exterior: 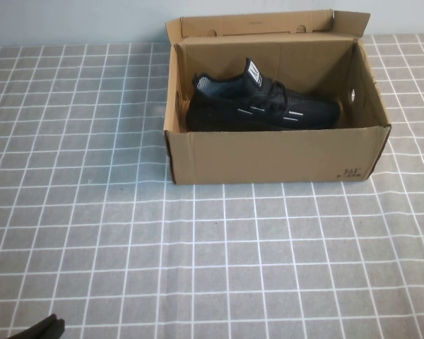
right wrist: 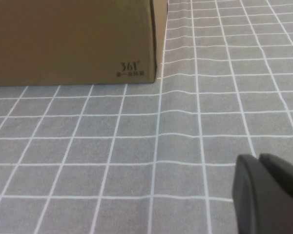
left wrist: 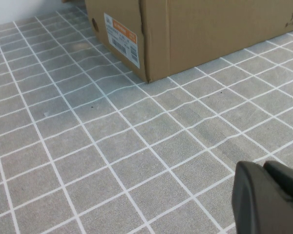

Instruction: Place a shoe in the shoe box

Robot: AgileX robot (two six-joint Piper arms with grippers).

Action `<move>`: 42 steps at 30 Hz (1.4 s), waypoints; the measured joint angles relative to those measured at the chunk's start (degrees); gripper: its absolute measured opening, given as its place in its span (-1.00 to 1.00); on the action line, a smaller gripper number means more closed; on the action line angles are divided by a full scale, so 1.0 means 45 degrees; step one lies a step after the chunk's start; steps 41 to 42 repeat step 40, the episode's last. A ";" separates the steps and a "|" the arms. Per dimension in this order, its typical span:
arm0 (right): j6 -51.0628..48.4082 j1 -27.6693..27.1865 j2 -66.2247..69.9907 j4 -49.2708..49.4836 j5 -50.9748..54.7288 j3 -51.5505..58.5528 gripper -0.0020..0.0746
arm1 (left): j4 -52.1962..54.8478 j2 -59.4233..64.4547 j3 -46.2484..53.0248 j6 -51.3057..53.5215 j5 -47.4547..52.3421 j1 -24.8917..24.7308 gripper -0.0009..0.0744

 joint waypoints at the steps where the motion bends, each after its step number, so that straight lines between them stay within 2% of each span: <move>1: 0.0000 0.0000 0.0000 0.0000 0.0000 0.0000 -0.99 | 0.0000 0.0000 0.0000 0.0000 0.0000 0.0000 -0.98; 14: 0.0000 0.0000 0.0000 0.0026 0.0013 0.0000 -0.99 | 0.0219 -0.0066 0.0000 0.0000 -0.0023 0.0054 -0.98; 16: 0.0000 0.0000 0.0000 0.0049 0.0013 0.0000 -0.99 | 0.0335 -0.0379 0.0000 0.0000 -0.0023 0.0373 -0.98; 23: 0.0000 0.0000 -0.0020 0.0074 0.0066 0.0000 -0.99 | 0.0521 -0.1314 0.0000 -0.1211 0.0412 0.2604 -0.98; 26: 0.0000 0.0000 -0.0020 0.0074 0.0079 0.0000 -0.99 | 0.0625 -0.1314 0.0000 -0.1663 0.1112 0.3051 -0.98; 30: 0.0000 0.0000 -0.0020 0.0074 0.0079 0.0000 -0.99 | 0.0790 -0.1334 0.0000 -0.1773 0.2013 0.3169 -0.98; 42: 0.0000 0.0000 -0.0050 0.0074 0.0079 0.0000 -0.99 | 0.0818 -0.1334 0.0000 -0.1770 0.2013 0.3169 -0.98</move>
